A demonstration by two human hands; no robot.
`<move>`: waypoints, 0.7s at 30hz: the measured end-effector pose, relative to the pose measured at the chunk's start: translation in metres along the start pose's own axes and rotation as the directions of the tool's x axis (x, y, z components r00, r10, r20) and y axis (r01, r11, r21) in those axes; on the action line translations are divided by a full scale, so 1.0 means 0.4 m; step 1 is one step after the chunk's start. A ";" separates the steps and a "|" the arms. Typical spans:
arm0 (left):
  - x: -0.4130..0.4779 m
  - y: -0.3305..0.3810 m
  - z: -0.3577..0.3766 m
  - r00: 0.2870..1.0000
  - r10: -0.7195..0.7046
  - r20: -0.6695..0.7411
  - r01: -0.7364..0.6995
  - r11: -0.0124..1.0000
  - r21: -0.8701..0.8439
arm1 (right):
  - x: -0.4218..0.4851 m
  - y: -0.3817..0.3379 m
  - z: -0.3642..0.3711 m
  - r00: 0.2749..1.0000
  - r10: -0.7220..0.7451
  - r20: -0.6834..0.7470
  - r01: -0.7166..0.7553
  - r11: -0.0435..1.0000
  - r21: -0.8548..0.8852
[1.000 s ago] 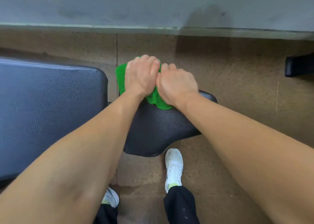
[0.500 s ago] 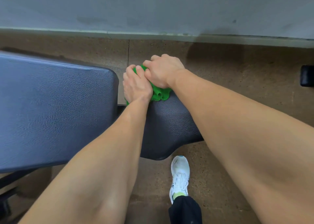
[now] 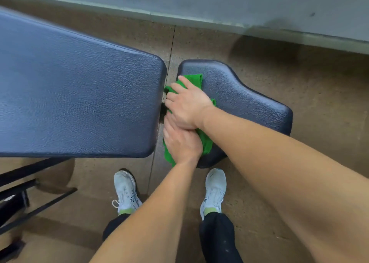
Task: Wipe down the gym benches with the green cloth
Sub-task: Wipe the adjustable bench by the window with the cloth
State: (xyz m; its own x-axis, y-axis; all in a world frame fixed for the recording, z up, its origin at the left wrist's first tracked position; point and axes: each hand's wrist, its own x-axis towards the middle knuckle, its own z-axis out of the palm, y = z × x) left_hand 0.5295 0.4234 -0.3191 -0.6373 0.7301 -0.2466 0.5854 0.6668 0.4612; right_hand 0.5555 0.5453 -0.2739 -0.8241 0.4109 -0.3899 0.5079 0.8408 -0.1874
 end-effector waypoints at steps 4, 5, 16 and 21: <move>-0.121 -0.071 -0.054 0.981 -0.170 0.093 0.176 0.983 -0.056 | -0.043 -0.130 0.064 0.995 -0.080 0.053 0.079 0.997 0.019; -0.142 -0.079 -0.068 0.962 -0.234 0.140 0.242 0.969 -0.050 | -0.056 -0.152 0.079 0.994 -0.097 0.046 0.096 0.995 0.024; -0.003 0.154 -0.011 0.959 0.226 0.172 -0.258 0.946 0.196 | -0.215 0.094 0.024 0.877 0.394 -0.274 -0.371 0.919 0.133; -0.048 0.263 0.018 0.805 0.532 0.260 -0.578 0.803 0.145 | -0.369 0.132 0.024 0.679 0.687 -0.259 -0.653 0.726 0.216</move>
State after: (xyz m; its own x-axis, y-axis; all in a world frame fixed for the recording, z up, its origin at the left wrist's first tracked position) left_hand 0.6068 0.4805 -0.2719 -0.0711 0.9820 -0.1750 0.9111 0.1354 0.3894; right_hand 0.7062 0.5258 -0.2349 -0.2754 0.9479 -0.1603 0.9609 0.2663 -0.0763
